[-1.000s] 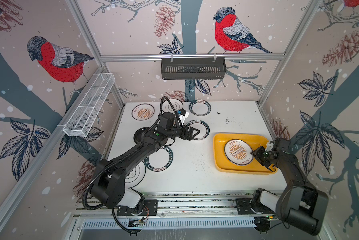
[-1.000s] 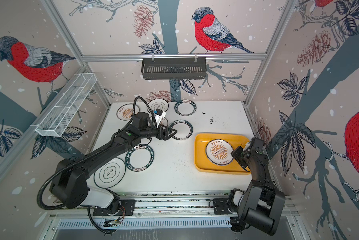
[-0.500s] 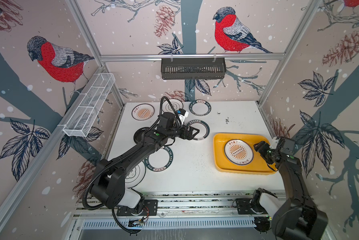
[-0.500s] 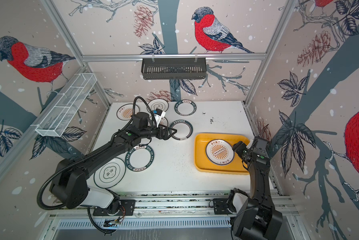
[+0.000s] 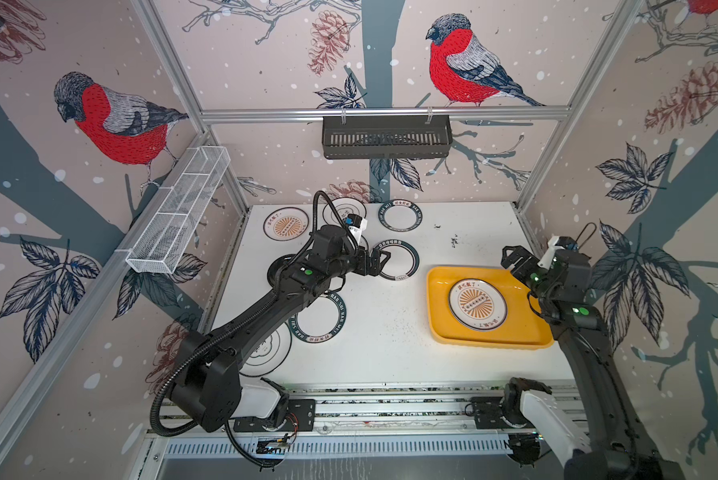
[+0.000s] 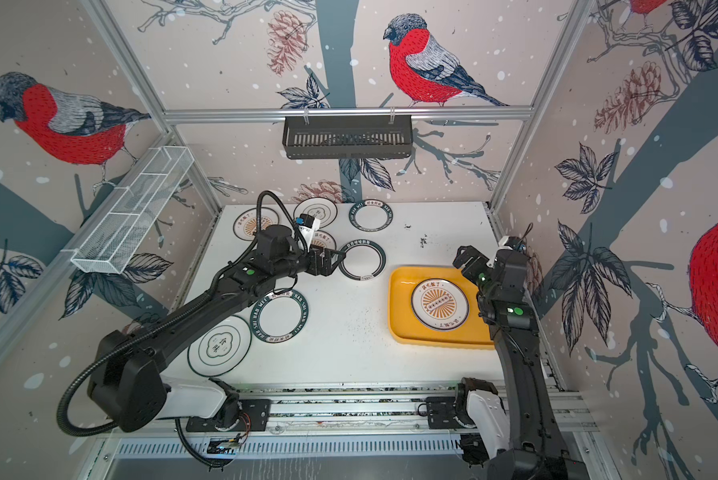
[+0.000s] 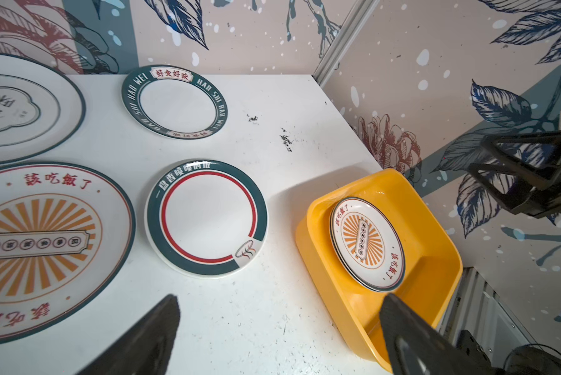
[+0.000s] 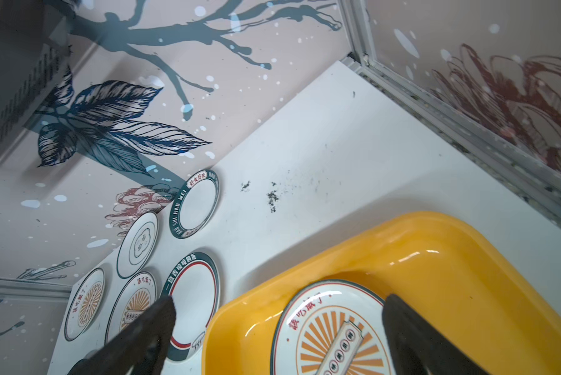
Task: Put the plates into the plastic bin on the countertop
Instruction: 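Open the right gripper and raise it away from the bin, then reach the right gripper to the red-and-green ringed plate's rim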
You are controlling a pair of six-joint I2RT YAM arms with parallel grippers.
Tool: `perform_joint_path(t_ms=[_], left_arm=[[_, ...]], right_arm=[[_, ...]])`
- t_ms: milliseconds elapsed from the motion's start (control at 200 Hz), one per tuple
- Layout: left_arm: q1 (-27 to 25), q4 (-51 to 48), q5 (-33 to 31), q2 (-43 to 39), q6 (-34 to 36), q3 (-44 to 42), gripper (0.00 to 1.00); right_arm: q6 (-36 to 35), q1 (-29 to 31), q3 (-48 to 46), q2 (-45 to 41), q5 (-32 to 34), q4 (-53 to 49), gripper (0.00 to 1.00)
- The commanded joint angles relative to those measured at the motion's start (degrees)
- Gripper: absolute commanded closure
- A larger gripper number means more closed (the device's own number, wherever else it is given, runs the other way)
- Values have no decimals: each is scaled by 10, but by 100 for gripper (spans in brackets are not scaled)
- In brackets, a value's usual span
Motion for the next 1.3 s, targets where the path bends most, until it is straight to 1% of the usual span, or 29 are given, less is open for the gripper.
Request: perform_joint_path(t_ms=[0,125,210,280,415,505,630,690,801,911,956,1036,1146,1296], left_arm=[[2,-14,-46,-4,4,7,4],[8,-39,-100,-8,-1,18,4],[17,-65,-145,-6,-4,32,4],[30,-71,-163,-5,-11,35,4],[66,-73,-150,17,-22,35,4],[94,-88,-148,33,-28,46,4],[133,-68,-104,28,-36,38,4],[143,-60,-91,22,-35,34,4],[147,-60,-84,15,-25,35,4],[152,-31,-40,15,-17,22,4],[154,-34,-28,21,-18,25,4],[155,-44,-11,26,-17,35,4],[154,-28,7,14,-20,27,4],[155,-26,11,5,-20,26,4]], right_arm=[[8,52,29,38,60,52,1],[1,120,59,101,98,87,0],[6,153,63,149,90,135,0],[8,174,75,195,81,164,0],[-17,215,139,309,55,189,0],[-37,241,206,388,49,171,0],[-52,264,304,489,46,128,1],[-53,265,345,531,35,106,1],[-60,262,412,603,-3,60,3],[-78,260,460,653,-29,17,7],[-79,254,469,666,-42,8,7],[-73,237,487,688,-86,-9,9],[-74,220,499,706,-130,-25,16],[-94,213,526,732,-142,-71,21]])
